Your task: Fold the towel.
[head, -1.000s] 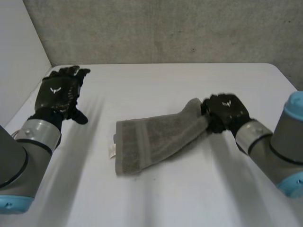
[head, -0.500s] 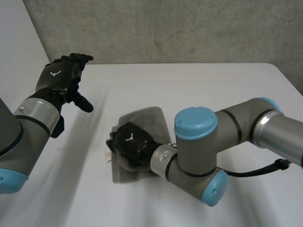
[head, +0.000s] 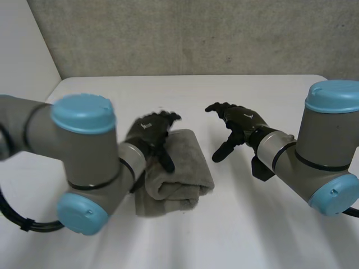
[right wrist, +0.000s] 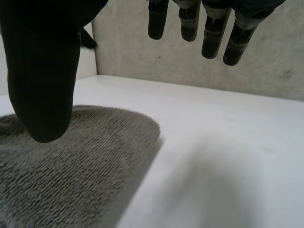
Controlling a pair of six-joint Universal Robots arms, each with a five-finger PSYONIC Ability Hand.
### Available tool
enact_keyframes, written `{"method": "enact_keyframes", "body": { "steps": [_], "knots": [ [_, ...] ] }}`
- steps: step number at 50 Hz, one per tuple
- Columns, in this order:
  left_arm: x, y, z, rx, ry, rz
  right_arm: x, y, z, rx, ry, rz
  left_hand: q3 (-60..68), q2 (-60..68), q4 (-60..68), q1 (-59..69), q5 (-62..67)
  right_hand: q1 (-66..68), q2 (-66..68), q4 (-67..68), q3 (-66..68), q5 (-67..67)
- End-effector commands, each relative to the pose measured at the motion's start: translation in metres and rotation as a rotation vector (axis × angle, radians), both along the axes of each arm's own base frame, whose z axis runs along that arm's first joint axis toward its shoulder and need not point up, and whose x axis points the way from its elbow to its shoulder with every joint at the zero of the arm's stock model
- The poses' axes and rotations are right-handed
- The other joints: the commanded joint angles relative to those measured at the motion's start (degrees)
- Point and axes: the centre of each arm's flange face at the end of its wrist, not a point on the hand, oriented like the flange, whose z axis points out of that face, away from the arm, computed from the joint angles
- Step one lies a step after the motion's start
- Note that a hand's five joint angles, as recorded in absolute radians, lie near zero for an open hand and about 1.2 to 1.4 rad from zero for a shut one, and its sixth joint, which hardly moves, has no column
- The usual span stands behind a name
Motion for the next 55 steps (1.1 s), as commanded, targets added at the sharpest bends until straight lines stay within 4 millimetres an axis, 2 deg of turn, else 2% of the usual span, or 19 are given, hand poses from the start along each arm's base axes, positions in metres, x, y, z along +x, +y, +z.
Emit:
{"method": "enact_keyframes", "body": {
  "steps": [1, 10, 18, 27, 30, 32, 33, 34, 35, 36, 37, 38, 39, 40, 43, 44, 45, 49, 55],
  "knots": [
    [0.003, 0.002, -0.025, 0.047, -0.072, 0.047, 0.014, 0.003, -0.016, 0.030, 0.012, 0.096, 1.4, 1.4, 1.4, 0.9, -0.3, -0.5, 0.0, -0.2, 0.2, -2.3],
    [0.028, 0.003, -0.046, 0.083, -0.163, 0.167, 0.056, 0.026, -0.051, 0.032, 0.120, 0.265, 0.9, 0.9, 0.9, 0.4, -0.8, -0.5, 0.0, -0.2, 0.2, -2.3],
    [0.042, 0.001, -0.058, 0.105, -0.204, 0.192, 0.062, 0.023, -0.076, 0.027, 0.206, 0.265, 0.7, 0.7, 0.7, 0.2, -0.9, -0.5, 0.0, -0.2, 0.2, -2.3],
    [0.044, -0.002, -0.047, 0.049, -0.206, 0.187, 0.064, 0.019, -0.067, -0.027, 0.220, 0.253, 0.6, 0.6, 0.6, 0.1, -1.1, -0.5, 0.0, -0.2, 0.2, -2.3],
    [0.043, -0.002, -0.029, 0.011, -0.175, 0.189, 0.063, 0.018, -0.047, -0.066, 0.200, 0.247, 0.6, 0.6, 0.6, 0.1, -1.1, -0.5, 0.0, -0.2, 0.2, -2.3],
    [0.043, -0.003, -0.016, -0.018, -0.150, 0.190, 0.059, 0.017, -0.019, -0.117, 0.168, 0.229, 0.6, 0.6, 0.6, 0.1, -1.1, -0.5, 0.0, -0.2, 0.2, -2.3],
    [0.043, -0.003, -0.016, -0.018, -0.150, 0.190, 0.059, 0.017, -0.018, -0.117, 0.167, 0.229, 0.6, 0.6, 0.6, 0.1, -1.1, -0.5, 0.0, -0.2, 0.2, -2.3],
    [0.043, -0.003, -0.001, -0.051, -0.122, 0.191, 0.057, 0.019, 0.000, -0.152, 0.145, 0.222, 0.6, 0.6, 0.6, 0.1, -1.1, -0.5, 0.0, -0.2, 0.2, -2.3],
    [0.043, -0.003, 0.017, -0.091, -0.087, 0.193, 0.057, 0.019, 0.000, -0.152, 0.145, 0.222, 0.6, 0.6, 0.6, 0.1, -1.1, -0.5, 0.0, -0.2, 0.2, -2.3],
    [0.043, -0.003, 0.017, -0.092, -0.087, 0.193, 0.054, 0.021, 0.019, -0.189, 0.122, 0.209, 0.6, 0.6, 0.6, 0.1, -1.1, -0.5, 0.0, -0.2, 0.2, -2.3],
    [0.043, -0.003, 0.036, -0.134, -0.049, 0.198, 0.047, 0.019, 0.038, -0.231, 0.106, 0.179, 0.6, 0.6, 0.6, 0.1, -1.1, -0.5, 0.0, -0.2, 0.2, -2.3],
    [0.045, -0.003, 0.056, -0.178, -0.011, 0.205, 0.047, 0.019, 0.038, -0.232, 0.105, 0.178, 0.6, 0.6, 0.6, 0.1, -1.1, -0.5, 0.0, -0.2, 0.2, -2.3],
    [0.046, -0.003, 0.057, -0.178, -0.011, 0.205, 0.036, 0.014, 0.057, -0.271, 0.094, 0.126, 0.6, 0.6, 0.6, 0.1, -1.1, -0.5, 0.0, -0.2, 0.2, -2.3],
    [0.049, -0.003, 0.076, -0.223, 0.024, 0.214, 0.025, 0.011, 0.075, -0.315, 0.082, 0.069, 0.6, 0.6, 0.6, 0.1, -1.1, -0.5, 0.0, -0.2, 0.2, -2.3],
    [0.060, -0.005, 0.115, -0.309, 0.091, 0.247, 0.014, 0.009, 0.092, -0.360, 0.076, 0.015, 0.6, 0.6, 0.6, 0.1, -1.1, -0.5, 0.0, -0.2, 0.2, -2.3],
    [0.060, -0.005, 0.115, -0.310, 0.091, 0.247, 0.004, 0.008, 0.107, -0.401, 0.070, -0.038, 0.6, 0.6, 0.6, 0.1, -1.1, -0.5, 0.0, -0.2, 0.2, -2.3],
    [0.067, -0.004, 0.132, -0.345, 0.117, 0.266, -0.005, 0.007, 0.119, -0.430, 0.062, -0.083, 0.6, 0.6, 0.6, 0.1, -1.1, -0.5, 0.0, -0.2, 0.2, -2.3],
    [0.085, 0.005, 0.162, -0.383, 0.139, 0.294, -0.026, 0.003, 0.133, -0.454, 0.070, -0.174, 1.3, 1.2, 1.2, 0.7, -0.4, -0.5, 0.0, -0.2, 0.2, -2.3],
    [0.094, 0.015, 0.166, -0.337, 0.109, 0.264, -0.054, 0.007, 0.138, -0.465, 0.146, -0.280, 0.6, 0.6, 0.6, 0.1, -1.1, -0.5, 0.0, -0.2, 0.2, -2.3]
  ]
}}
